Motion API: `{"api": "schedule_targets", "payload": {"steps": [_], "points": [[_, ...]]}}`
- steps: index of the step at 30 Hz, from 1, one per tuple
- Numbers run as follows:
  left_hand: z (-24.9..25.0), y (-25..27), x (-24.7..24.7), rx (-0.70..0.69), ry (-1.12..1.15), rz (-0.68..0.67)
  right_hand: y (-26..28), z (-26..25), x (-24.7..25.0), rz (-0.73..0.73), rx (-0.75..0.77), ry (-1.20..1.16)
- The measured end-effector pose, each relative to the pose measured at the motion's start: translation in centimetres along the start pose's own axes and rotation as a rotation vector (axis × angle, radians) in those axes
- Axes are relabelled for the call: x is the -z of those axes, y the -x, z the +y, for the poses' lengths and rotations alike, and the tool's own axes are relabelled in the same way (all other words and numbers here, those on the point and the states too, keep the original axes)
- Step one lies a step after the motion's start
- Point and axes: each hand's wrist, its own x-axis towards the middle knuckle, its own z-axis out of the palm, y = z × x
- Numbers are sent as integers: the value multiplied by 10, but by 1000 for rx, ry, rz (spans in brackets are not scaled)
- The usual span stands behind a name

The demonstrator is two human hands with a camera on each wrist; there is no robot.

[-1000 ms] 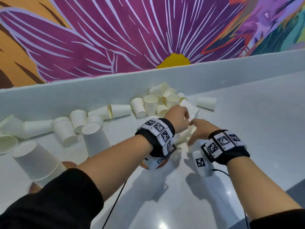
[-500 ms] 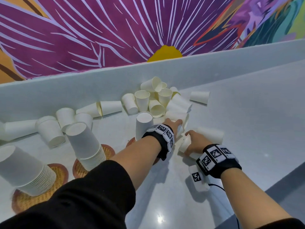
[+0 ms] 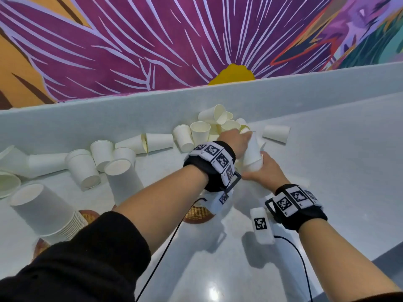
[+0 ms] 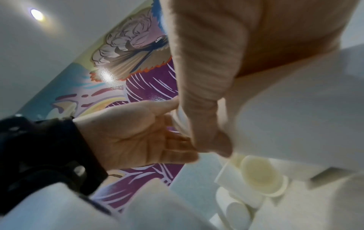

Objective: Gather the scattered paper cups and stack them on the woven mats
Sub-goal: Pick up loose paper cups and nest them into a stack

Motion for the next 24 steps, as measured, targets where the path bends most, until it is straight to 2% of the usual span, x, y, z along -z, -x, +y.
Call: {"api": "schedule_targets", "payload": {"steps": [2,4,6,8,10,12,16,22,24], "points": [[1,10,-9,9,29,-96,-4,-14,-3,86,50,-137],[-3,14,-16,18,86,-132,-4,-25,-5,138,108,-202],[-9,11,-18,31,118,-122,-1,-29,-4,79,155,-278],[-17,7,-12,58,118,-104,1,-28,1,-66,124,-301],[-25,4,-5,81,108,-76,-1,-25,13,-244,14,-93],[-29,4,1,82,95,-53,-9,-15,24,-297,-95,265],[-26,7,4,51,103,-74,-21,25,34,-34,-264,812],[-22,13,1,47,108,-133,-5,61,32,3,-318,851],[-21,14,-1,49,108,-145,-10,60,31,35,-352,726]]}}
